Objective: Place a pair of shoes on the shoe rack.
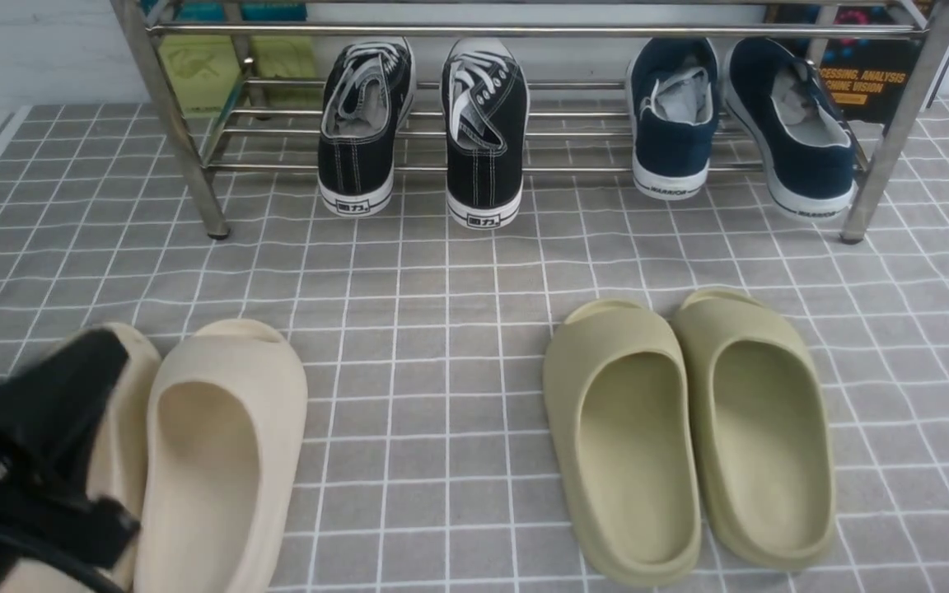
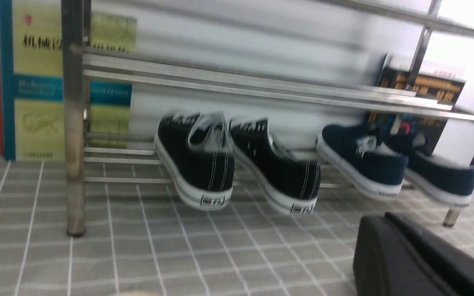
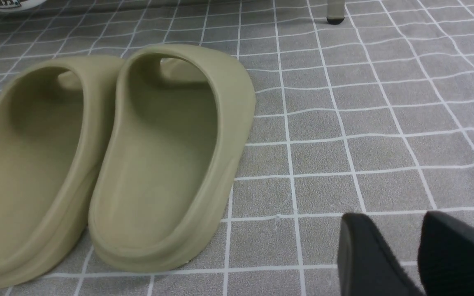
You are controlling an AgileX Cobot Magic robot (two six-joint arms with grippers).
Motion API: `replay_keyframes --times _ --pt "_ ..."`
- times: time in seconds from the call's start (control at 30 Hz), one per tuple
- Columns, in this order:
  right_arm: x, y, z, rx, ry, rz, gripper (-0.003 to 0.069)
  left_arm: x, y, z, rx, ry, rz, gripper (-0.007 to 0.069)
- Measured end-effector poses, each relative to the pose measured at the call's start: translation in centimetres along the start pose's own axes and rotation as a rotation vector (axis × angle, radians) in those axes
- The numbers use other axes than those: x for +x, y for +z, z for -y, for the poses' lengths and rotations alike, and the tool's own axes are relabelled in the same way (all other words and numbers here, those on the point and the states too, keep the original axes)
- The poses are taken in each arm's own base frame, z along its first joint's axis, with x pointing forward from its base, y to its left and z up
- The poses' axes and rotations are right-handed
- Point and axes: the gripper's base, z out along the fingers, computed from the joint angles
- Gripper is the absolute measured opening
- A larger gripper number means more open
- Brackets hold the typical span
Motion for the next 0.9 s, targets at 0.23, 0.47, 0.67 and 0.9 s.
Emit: replay_keyframes --times 0.23,0.47,0.67,0.9 --pt "0.0 0.0 0.0 0.0 0.0 0.0 0.0238 4.5 -1.0 -0.9 -0.033 -0.002 -0.194 -0.0013" --pt "0.0 0.0 0.0 0.0 -0.001 0.0 0.0238 5.7 -3.4 -1.2 -0.023 0.009 -0.196 -0.0013" --pt "0.0 0.0 0.0 0.0 -0.001 0.0 0.0239 6.3 -5.2 -1.7 -0.087 0.051 -0.193 -0.0013" --pt "0.0 0.0 0.0 0.0 -0.001 0.0 0.0239 7.6 -5.8 -2.7 -0.264 -0.001 -0.326 -0.0013"
